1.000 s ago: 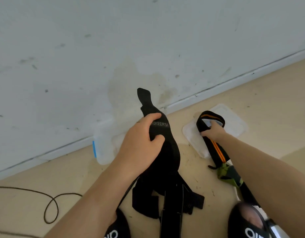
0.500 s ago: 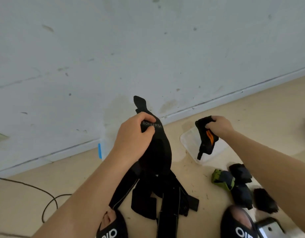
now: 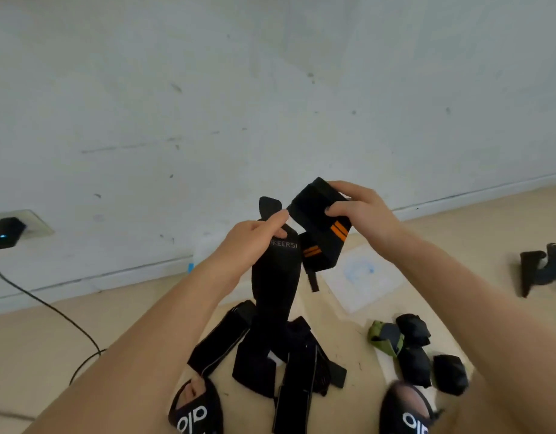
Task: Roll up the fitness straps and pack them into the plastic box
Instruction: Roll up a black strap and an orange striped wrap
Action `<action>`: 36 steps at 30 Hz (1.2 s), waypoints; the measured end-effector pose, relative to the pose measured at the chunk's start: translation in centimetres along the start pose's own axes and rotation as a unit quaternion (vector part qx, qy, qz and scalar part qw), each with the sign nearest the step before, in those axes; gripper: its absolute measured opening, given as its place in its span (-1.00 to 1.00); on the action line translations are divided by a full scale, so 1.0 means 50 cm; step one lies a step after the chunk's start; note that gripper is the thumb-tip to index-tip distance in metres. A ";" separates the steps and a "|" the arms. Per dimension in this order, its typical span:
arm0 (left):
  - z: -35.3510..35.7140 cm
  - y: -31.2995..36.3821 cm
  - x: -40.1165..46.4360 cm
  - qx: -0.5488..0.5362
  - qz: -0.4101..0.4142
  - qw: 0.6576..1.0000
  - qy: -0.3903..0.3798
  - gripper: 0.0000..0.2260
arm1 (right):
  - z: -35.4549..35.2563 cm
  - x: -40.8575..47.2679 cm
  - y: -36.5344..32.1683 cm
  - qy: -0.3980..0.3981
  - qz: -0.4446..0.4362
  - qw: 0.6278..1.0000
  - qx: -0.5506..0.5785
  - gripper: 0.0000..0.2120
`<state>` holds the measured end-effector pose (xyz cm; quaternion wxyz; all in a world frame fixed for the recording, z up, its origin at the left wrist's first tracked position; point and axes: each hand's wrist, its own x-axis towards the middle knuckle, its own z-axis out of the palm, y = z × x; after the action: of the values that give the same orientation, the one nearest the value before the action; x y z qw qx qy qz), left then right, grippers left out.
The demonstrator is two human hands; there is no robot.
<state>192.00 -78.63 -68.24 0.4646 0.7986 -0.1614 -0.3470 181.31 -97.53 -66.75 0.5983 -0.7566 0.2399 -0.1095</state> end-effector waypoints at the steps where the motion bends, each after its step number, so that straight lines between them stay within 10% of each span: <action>1: -0.004 -0.003 -0.005 -0.011 -0.014 1.000 -0.008 -0.50 | 0.011 -0.018 -0.011 -0.009 -0.015 1.000 0.015 -0.62; 7: -0.009 -0.004 -0.044 -0.106 0.006 0.990 -0.097 -0.40 | 0.056 -0.083 -0.044 -0.091 -0.047 0.995 0.003 -0.60; 14: -0.025 -0.009 -0.059 -0.237 0.050 0.970 0.017 -0.77 | 0.095 -0.100 -0.034 -0.152 -0.019 0.987 -0.048 -0.58; 21: -0.043 -0.019 -0.085 -0.250 0.024 0.966 -0.063 -0.50 | 0.119 -0.121 -0.034 -0.230 -0.054 0.969 -0.069 -0.67; 36: -0.097 -0.029 -0.080 -0.379 0.048 0.922 0.060 -0.72 | 0.138 -0.136 0.004 -0.412 0.077 0.881 -0.219 -0.24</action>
<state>192.50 -72.49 -66.27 0.7575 0.5734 -0.0281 -0.3107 178.54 -88.34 -67.89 0.4690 -0.8242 0.0471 0.3138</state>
